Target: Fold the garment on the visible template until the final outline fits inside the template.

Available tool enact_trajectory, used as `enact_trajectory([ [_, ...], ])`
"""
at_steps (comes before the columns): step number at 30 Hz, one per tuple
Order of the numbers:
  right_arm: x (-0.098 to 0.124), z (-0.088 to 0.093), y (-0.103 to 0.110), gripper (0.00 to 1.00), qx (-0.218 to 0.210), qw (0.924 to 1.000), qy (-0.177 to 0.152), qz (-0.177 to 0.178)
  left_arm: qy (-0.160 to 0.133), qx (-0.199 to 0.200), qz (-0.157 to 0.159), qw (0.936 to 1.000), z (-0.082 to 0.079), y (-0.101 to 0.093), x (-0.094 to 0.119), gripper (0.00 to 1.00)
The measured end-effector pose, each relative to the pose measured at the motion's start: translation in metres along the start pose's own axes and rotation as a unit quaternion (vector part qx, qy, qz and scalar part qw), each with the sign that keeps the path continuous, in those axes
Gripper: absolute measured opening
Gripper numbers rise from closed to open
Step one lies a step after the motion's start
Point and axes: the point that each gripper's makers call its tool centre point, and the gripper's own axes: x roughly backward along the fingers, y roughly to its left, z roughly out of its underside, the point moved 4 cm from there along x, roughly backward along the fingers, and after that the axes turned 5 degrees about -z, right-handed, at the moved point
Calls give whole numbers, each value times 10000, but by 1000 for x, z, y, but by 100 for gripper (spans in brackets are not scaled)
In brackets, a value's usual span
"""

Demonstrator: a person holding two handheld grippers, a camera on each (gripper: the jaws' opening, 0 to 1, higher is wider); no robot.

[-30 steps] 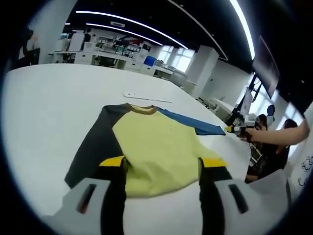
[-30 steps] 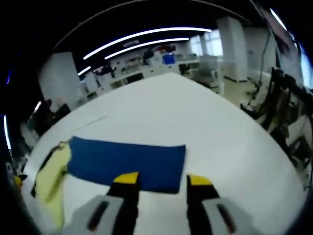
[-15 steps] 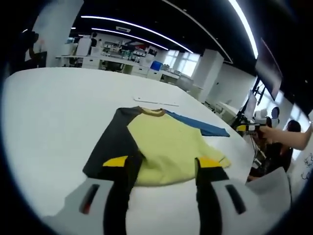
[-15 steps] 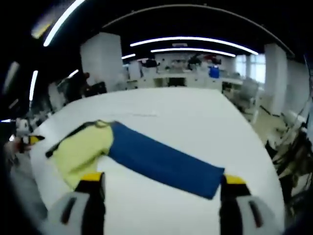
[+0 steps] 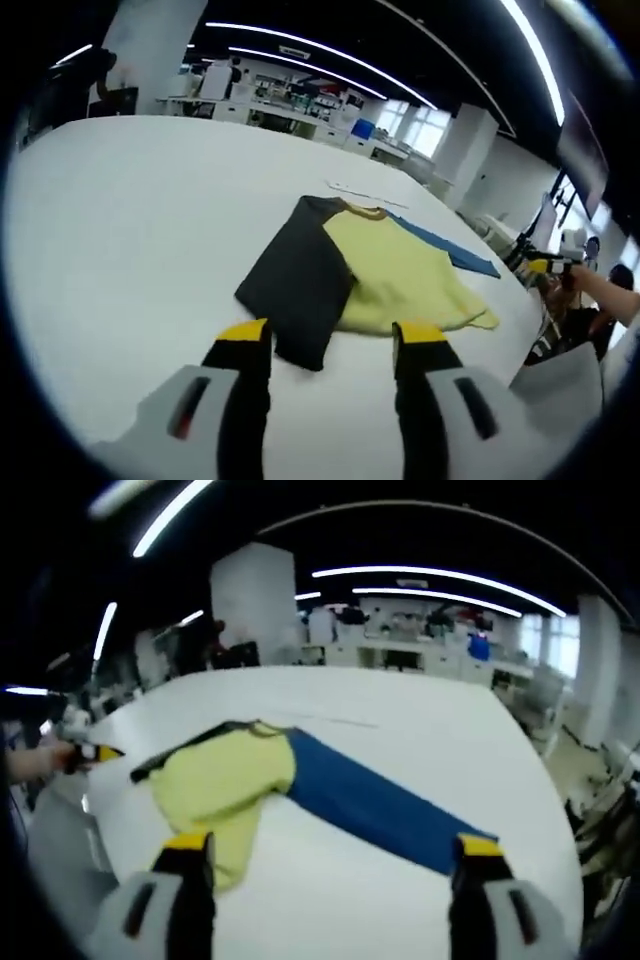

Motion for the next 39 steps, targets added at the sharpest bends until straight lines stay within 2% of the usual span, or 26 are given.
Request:
enact_trajectory([
  [4,0,6,6,99,38,10000,71,-57,190,264,-194,9993,14,9,-6,36],
  [7,0,9,8,99,38,9999,113,-99,237,212,-250,9992,19,14,-11,31],
  [9,1,10,8,96,47,9999,123,-104,304,257,-367,9985,23,18,-14,28],
  [12,4,11,8,96,16,9999,92,-101,347,120,-487,9981,22,25,-19,21],
  [16,7,14,3,94,-20,9999,119,-63,598,-252,-625,9959,24,28,-25,16],
  [24,18,20,0,93,-127,9998,100,70,798,-384,-548,9946,27,25,-38,12],
  [32,21,22,2,92,-222,9996,74,146,865,-389,-412,9946,24,12,-45,0],
  [37,18,21,7,92,-186,9997,84,115,741,-369,-523,9952,18,17,-38,0],
  [39,18,20,9,91,-174,9998,70,101,563,-286,-651,9959,12,25,-30,0],
])
